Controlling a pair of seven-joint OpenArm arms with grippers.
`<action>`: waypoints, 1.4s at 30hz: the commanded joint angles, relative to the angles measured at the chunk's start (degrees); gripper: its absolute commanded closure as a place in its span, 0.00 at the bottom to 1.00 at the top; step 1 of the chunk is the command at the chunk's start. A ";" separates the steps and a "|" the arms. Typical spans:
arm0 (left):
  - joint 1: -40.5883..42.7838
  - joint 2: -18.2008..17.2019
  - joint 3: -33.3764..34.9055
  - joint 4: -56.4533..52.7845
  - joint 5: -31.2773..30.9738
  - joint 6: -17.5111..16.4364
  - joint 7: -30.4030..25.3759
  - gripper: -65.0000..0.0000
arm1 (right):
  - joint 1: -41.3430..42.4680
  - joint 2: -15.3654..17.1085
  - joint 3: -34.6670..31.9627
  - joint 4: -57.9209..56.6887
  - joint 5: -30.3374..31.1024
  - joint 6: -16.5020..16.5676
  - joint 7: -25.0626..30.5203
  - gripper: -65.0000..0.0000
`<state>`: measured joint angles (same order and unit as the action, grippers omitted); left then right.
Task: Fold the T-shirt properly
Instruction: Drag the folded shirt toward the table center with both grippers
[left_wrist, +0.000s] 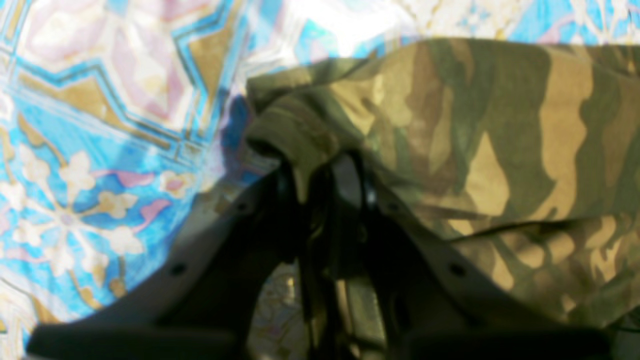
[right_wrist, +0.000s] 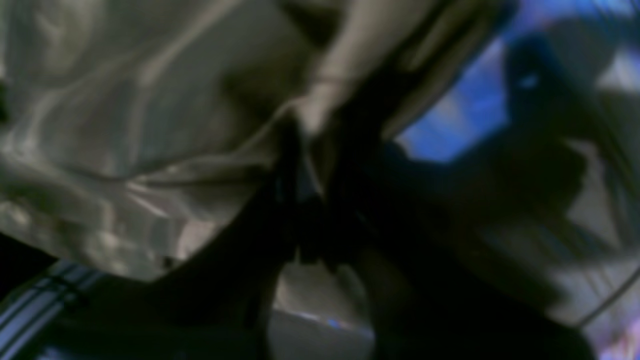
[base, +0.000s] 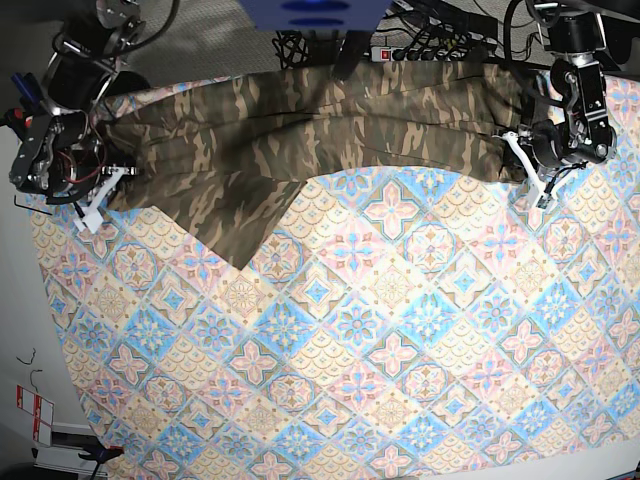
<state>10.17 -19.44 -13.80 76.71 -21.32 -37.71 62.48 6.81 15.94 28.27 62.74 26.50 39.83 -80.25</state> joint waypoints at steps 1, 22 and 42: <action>-0.55 3.31 1.80 -1.67 -4.22 -2.29 -1.16 0.90 | 1.59 1.42 0.34 0.86 0.71 0.17 0.25 0.98; -13.91 2.96 -8.13 -3.52 8.53 -2.29 2.27 0.90 | 17.06 1.33 5.00 -12.59 -17.05 0.17 8.64 0.98; -29.30 2.61 -16.57 -16.00 20.93 -2.29 -1.60 0.90 | 26.82 1.42 12.65 -20.23 -32.88 0.17 23.50 0.98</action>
<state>-17.61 -15.55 -30.11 59.88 -0.60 -40.38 61.52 31.90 16.14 40.80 41.56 -6.68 40.07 -58.02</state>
